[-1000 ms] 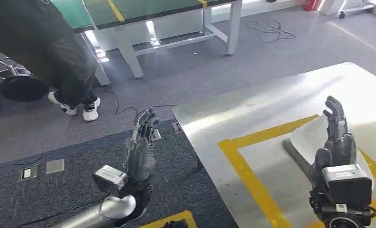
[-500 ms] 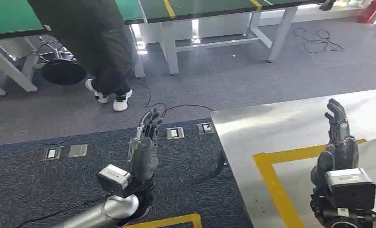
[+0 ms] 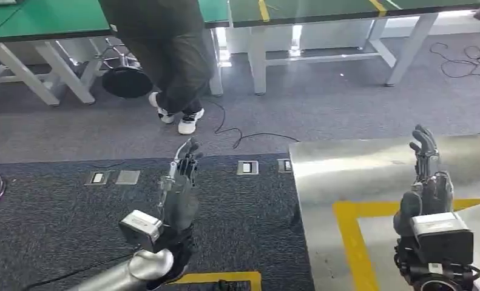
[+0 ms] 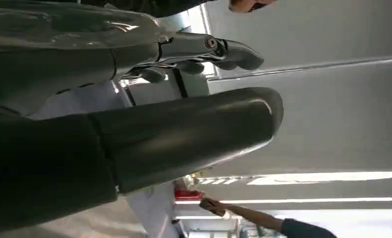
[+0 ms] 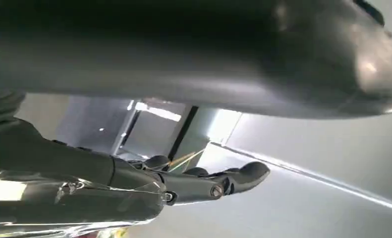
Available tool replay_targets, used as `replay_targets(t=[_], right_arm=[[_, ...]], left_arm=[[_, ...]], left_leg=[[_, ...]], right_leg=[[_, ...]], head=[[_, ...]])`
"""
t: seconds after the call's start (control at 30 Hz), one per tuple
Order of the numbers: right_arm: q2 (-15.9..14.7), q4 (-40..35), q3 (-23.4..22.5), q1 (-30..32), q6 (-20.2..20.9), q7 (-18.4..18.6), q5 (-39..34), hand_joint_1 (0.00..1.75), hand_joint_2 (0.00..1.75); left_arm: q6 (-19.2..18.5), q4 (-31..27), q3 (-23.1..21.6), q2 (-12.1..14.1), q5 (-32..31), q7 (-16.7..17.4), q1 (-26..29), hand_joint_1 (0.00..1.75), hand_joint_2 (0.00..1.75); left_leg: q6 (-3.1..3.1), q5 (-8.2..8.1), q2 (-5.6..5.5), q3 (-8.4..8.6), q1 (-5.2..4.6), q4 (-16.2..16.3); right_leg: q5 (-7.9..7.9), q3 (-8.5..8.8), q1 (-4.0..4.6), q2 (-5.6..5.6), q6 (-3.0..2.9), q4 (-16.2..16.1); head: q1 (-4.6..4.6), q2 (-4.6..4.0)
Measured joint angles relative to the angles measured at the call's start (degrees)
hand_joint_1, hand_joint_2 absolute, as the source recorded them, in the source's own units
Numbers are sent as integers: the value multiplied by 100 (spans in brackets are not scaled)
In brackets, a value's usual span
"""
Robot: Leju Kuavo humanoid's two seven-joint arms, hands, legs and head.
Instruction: Take the parts from the cabinet and place them on the table.
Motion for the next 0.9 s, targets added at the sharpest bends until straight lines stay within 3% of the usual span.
replay_targets(t=[0.03, 0.07, 0.1, 0.13, 0.23, 0.27, 0.3, 0.33, 0.37, 0.43, 0.47, 0.5, 0.57, 0.6, 0.63, 0.67, 0.7, 0.77, 0.8, 0.83, 0.87, 0.9], right_arm=[[-2, 0, 0, 0, 0, 2, 0, 0, 0], [0, -2, 0, -4, 0, 2, 2, 0, 0], [0, -9, 0, -7, 0, 2, 4, 0, 0], [-2, -13, 0, -6, 0, -2, 4, 0, 0], [-2, -13, 2, -7, 0, 2, 4, 0, 0], [-2, -15, 2, -15, 0, 0, 4, 0, 0], [-6, -22, -2, -13, 0, 4, 4, 0, 0], [-15, -31, -2, -14, -2, -4, 9, 0, 0], [-26, -33, -2, -13, -7, -2, 7, 0, 0], [-31, -33, 2, 10, -7, 2, 7, 0, 0], [-33, -33, 4, 13, -7, 2, 7, 0, 0], [-33, -33, 4, 12, -7, 4, 7, 0, 0], [-35, -33, 4, 11, -7, 4, 7, 0, 0], [-35, -33, 2, 7, -7, 4, 7, 0, 0], [-39, -31, 2, 6, -7, 4, 7, 0, 0], [-39, -46, 2, -3, -7, 7, 9, 0, 0], [-39, -46, 7, 5, -7, 15, 13, 0, 0], [-39, -48, 15, -11, -7, 24, 24, 0, 0], [-39, -55, 20, -25, -7, 26, 24, 0, 0], [-48, -57, 20, -34, -4, 44, 24, 0, 0], [-52, -57, 20, -56, -4, 50, 24, 0, 0], [-52, -57, 24, -70, -2, 50, 24, 0, 0]], left_arm=[[0, 0, 0, 0, 0, 0, 0, 0, 0], [0, 0, 0, 2, 0, 0, -2, 0, 0], [0, -2, 0, 2, 0, 0, -12, 0, 0], [0, -2, 0, 0, 0, 0, -28, 0, 0], [0, -9, 0, 4, 0, 0, -21, 0, 0], [0, -9, 0, 4, -2, 0, -24, 0, 0], [0, -11, 0, -2, -4, -2, -19, 0, 0], [0, -11, 0, -2, -7, 0, -39, 0, 0], [0, -11, 0, -11, -4, 0, -40, 0, 0], [0, -9, 0, -17, -4, 0, -29, 0, 0], [0, -9, 0, -15, -2, 0, -26, 0, 0], [0, -9, 0, -15, -2, 0, -26, 0, 0], [0, -9, 0, -17, -2, 0, -27, 0, 0], [0, -9, 0, -18, -2, 0, -27, 0, 0], [0, -9, 0, -17, -2, 0, -32, 0, 0], [0, -9, 0, -18, -4, 7, -39, 0, 0], [0, -9, 0, -20, -2, 11, -37, 0, 0], [0, -9, 0, -11, -2, 11, -11, 0, 0], [0, -9, 0, -9, -4, 11, -3, 0, 0], [0, -11, 0, -4, -11, 0, -13, 0, 0], [0, -11, 2, -7, -9, 0, -9, 0, 0], [0, -11, 2, -7, -13, 0, 8, 0, 0]], left_leg=[[30, 236, 23, 257, -7, -482], [69, 464, 123, 582, -23, -1053], [114, 541, 421, 845, -73, -1527], [133, 518, 443, 860, -137, -1587], [194, 521, 231, 830, -167, -1592], [236, 548, 167, 861, -132, -1656], [258, 567, 128, 917, -93, -1698], [295, 568, 73, 935, -77, -1704], [308, 565, 21, 941, -73, -1704], [319, 558, -127, 943, -75, -1700], [321, 556, -202, 951, -75, -1698], [319, 552, -287, 962, -68, -1696], [284, 527, -472, 1004, -49, -1672], [257, 502, -542, 1014, -43, -1646], [228, 487, -606, 975, -75, -1615], [204, 500, -679, 915, -53, -1573], [155, 531, -726, 883, -24, -1597], [83, 566, -872, 858, -17, -1628], [69, 511, -673, 834, -35, -1549], [37, 359, -308, 723, -86, -1305], [17, 154, -154, 506, -85, -899], [7, -45, -82, 260, -77, -423]], right_leg=[[-10, 14, 5, -63, 0, 0], [-24, 32, 9, -125, 7, 0], [-39, 57, 15, -167, 21, 0], [-62, 47, 56, -212, 57, 6], [-82, 94, 33, -369, 122, -24], [-110, 125, 44, -421, 167, -24], [-192, 69, -2, -179, 195, 70], [-368, -50, -6, 71, 205, 361], [-585, -260, -1, 193, 216, 814], [-926, -764, -5, 256, 251, 1791], [-893, -863, -10, 257, 258, 1927], [-726, -828, -18, 259, 260, 1787], [-121, -426, -44, 347, 253, 834], [134, -204, -70, 545, 253, 299], [39, -145, -93, 834, 234, 154], [5, -43, -115, 815, 204, 34], [13, -65, -63, 756, 185, 71], [29, -52, -78, 635, 126, 49], [57, -13, -116, 527, 79, -8], [57, 4, -109, 464, 48, -36], [56, 3, -106, 393, 18, -37], [51, -4, -112, 341, 9, -37]], head=[[-4, 0], [-4, 0], [-15, 0], [-9, 0], [20, 0], [15, 0], [22, 0], [48, 0], [105, 0], [127, 0], [127, 0], [131, 0], [135, 0], [138, 0], [157, 0], [153, 0], [140, 0], [140, 0], [123, 0], [51, 0], [48, 0], [39, 0]])
